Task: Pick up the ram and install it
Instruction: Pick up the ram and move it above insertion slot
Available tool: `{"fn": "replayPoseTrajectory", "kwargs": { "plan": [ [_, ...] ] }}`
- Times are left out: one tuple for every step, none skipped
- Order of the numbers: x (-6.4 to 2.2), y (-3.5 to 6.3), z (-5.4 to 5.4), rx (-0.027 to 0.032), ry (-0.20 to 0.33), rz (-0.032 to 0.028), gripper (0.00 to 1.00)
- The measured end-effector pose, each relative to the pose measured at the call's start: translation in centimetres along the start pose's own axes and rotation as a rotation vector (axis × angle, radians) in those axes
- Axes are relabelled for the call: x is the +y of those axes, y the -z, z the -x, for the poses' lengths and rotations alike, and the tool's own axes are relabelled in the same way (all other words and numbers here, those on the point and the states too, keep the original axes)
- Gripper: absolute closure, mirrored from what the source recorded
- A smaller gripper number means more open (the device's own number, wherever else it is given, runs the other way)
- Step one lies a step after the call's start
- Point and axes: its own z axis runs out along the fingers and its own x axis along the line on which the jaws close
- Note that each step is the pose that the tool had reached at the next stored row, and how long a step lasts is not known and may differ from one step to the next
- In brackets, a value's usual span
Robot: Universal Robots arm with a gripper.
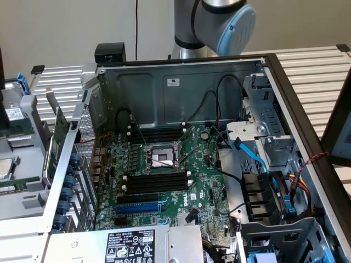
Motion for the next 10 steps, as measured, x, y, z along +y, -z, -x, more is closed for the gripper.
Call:
{"fn": "replayPoseTrajectory", "kwargs": {
  "plan": [
    [-0.24,0.42,0.0,0.0001,0.0,0.0005,0.87],
    [-0.47,0.84,0.0,0.0004,0.0,0.0008,0.87],
    [-0.74,1.23,-0.1,0.0007,0.0,0.0013,0.87],
    [-1.05,1.64,-0.1,0.0009,0.0,0.0019,0.87],
    [-1.37,2.01,-0.1,0.0011,0.0,0.0027,0.87],
    [-1.69,2.33,-0.1,0.0012,0.0,0.0036,0.87],
    [-1.98,2.58,-0.2,0.0014,0.0,0.0047,0.87],
    [-2.25,2.8,-0.2,0.0017,0.0,0.0056,0.87],
    [-2.52,2.95,-0.2,0.0021,0.0,0.0063,0.87],
    [-2.76,3.06,-0.2,0.0023,0.0,0.0068,0.87]
  ]
}}
